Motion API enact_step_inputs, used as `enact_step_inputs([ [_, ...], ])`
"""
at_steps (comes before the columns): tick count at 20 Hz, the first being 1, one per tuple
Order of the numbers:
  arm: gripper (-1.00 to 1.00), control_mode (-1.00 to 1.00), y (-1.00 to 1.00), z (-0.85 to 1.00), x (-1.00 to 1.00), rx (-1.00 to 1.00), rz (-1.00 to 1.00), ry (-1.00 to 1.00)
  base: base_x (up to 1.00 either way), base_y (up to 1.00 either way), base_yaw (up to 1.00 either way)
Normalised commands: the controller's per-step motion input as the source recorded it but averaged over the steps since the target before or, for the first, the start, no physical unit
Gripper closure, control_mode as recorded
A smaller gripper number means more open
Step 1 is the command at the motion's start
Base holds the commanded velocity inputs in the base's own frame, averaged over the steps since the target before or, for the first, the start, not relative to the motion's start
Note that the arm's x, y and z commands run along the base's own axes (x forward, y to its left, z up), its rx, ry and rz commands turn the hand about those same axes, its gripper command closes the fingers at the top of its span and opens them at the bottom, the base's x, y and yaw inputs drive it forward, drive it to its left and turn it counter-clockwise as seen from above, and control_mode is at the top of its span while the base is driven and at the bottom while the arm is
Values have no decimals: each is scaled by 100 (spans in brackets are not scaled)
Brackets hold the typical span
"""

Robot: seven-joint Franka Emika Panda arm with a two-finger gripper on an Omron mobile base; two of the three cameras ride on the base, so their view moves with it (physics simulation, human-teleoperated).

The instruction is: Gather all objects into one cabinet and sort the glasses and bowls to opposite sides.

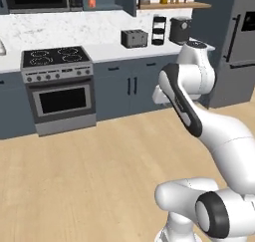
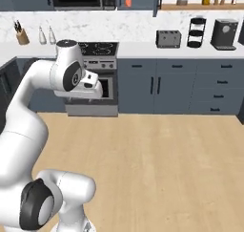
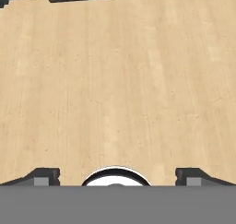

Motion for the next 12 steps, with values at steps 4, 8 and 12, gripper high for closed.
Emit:
enact_step_inputs([
  [4,-100,100,0,0,0,0,0,0,100,-17,8],
  [8,-100,100,0,0,0,0,0,0,100,-2,6],
  [12,-100,100,0,0,0,0,0,0,100,0,1],
])
